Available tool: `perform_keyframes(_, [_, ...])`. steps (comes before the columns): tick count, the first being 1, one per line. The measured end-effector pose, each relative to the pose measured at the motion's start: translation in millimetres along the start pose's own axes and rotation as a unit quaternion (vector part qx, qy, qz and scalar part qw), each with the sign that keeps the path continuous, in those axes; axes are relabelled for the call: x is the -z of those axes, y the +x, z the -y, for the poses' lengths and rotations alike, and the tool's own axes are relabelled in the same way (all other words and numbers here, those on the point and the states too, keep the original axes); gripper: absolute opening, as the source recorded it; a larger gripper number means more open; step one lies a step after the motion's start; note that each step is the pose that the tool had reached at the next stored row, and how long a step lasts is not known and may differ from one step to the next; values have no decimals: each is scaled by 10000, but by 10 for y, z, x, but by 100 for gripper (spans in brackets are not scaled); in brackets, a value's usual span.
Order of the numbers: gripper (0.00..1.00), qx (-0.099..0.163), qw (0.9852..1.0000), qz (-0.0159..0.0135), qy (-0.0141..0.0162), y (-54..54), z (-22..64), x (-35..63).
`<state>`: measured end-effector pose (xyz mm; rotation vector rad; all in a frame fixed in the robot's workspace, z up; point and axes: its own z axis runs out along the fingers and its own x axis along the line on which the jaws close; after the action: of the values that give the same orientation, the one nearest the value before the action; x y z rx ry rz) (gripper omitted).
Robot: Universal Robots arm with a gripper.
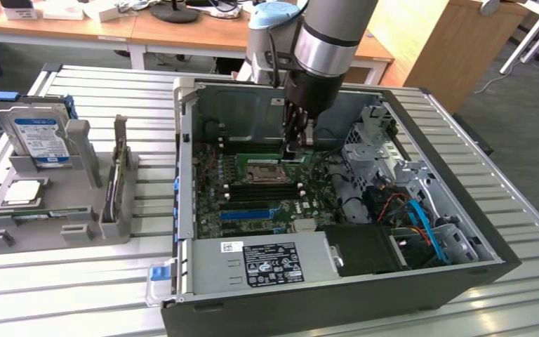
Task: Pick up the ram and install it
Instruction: 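Insert the ram into the slot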
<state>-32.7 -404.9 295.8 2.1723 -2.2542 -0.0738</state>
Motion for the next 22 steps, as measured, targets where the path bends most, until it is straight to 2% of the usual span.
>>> perform_keyframes(16, [12, 0, 10000, 0, 0, 4, -11, -129])
perform_keyframes(22, [12, 1, 10000, -1, 0, 4, -13, -142])
